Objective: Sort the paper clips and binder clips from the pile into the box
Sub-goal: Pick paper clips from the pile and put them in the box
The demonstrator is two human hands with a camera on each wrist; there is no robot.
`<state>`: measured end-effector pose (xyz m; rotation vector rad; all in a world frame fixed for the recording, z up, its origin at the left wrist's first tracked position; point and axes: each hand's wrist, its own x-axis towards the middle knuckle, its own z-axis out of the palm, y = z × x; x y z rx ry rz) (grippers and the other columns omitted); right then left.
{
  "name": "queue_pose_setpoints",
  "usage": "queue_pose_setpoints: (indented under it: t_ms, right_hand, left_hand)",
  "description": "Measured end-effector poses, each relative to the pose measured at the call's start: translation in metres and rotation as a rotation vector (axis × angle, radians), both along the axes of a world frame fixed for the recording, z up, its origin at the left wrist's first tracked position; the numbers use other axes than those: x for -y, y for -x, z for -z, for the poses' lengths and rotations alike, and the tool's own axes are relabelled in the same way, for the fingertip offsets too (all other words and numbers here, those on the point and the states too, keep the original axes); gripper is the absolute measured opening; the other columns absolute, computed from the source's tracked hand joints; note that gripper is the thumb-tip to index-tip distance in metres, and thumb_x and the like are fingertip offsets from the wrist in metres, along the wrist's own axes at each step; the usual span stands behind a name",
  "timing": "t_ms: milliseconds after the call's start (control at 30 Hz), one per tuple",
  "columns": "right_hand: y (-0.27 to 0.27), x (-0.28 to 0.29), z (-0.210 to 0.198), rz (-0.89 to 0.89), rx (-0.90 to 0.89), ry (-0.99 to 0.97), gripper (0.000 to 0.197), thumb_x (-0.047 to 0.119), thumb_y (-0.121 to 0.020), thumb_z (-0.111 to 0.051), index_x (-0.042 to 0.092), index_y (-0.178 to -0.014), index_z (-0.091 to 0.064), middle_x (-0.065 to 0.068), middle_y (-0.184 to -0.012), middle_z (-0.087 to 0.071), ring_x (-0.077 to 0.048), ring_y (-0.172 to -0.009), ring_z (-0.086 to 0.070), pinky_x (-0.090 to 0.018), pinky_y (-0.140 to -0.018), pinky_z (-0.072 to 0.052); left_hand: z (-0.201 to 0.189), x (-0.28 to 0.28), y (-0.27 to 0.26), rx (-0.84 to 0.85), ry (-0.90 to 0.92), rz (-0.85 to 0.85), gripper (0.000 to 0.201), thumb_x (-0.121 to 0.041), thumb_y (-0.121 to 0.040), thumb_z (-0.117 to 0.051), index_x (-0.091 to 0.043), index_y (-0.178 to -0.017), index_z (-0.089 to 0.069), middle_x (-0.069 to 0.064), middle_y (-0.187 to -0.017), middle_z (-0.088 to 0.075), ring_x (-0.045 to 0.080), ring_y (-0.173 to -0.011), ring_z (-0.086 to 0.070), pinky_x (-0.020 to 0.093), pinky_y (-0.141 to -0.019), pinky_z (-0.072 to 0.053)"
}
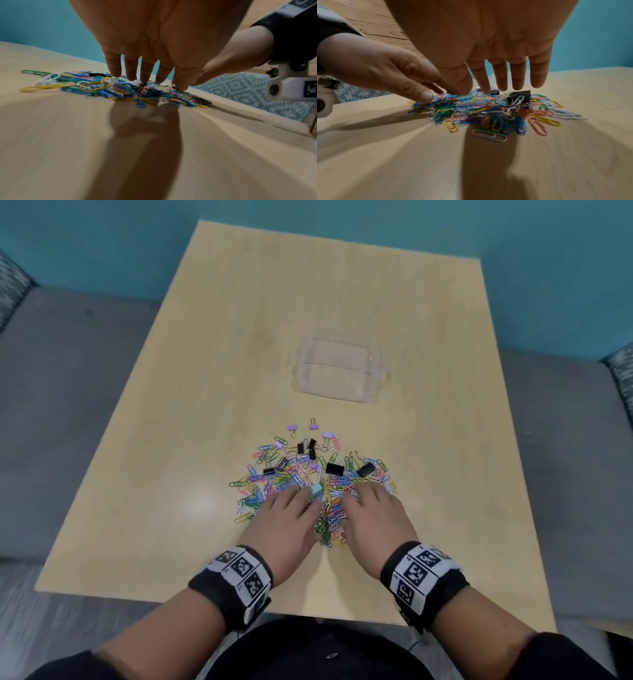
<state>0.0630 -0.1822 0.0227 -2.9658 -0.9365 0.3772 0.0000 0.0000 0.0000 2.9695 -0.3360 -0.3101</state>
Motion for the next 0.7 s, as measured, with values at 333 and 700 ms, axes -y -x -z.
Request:
queue_pose_setpoints:
  t_ms: [333, 700]
  right_hand:
    - [-0.014, 0.015, 0.008, 0.08, -0.091, -0.092, 0.045, 0.025, -0.086, -0.057, 0.013, -0.129, -0.049, -0.014, -0.138, -0.045, -0.037, -0.133, -0.036, -0.048, -0.1, -0.043]
    - [-0.012, 0.036, 0.021, 0.118, -0.094, -0.05, 0.06, 0.031, -0.085, -0.06, 0.015, -0.139, -0.04, -0.016, -0.15, -0.035, -0.037, -0.137, -0.032, -0.048, -0.105, -0.038]
  left_hand:
    - [-0.004, -0.015, -0.016, -0.031, 0.029, -0.101, 0.059, -0.044, -0.088, -0.048, -0.012, -0.137, -0.041, 0.013, -0.149, -0.036, 0.035, -0.137, -0.031, 0.048, -0.107, -0.036]
    - [-0.001, -0.018, 0.017, -0.076, 0.004, -0.049, 0.06, -0.049, -0.083, -0.038, -0.016, -0.132, -0.05, 0.011, -0.141, -0.047, 0.034, -0.131, -0.038, 0.049, -0.103, -0.041]
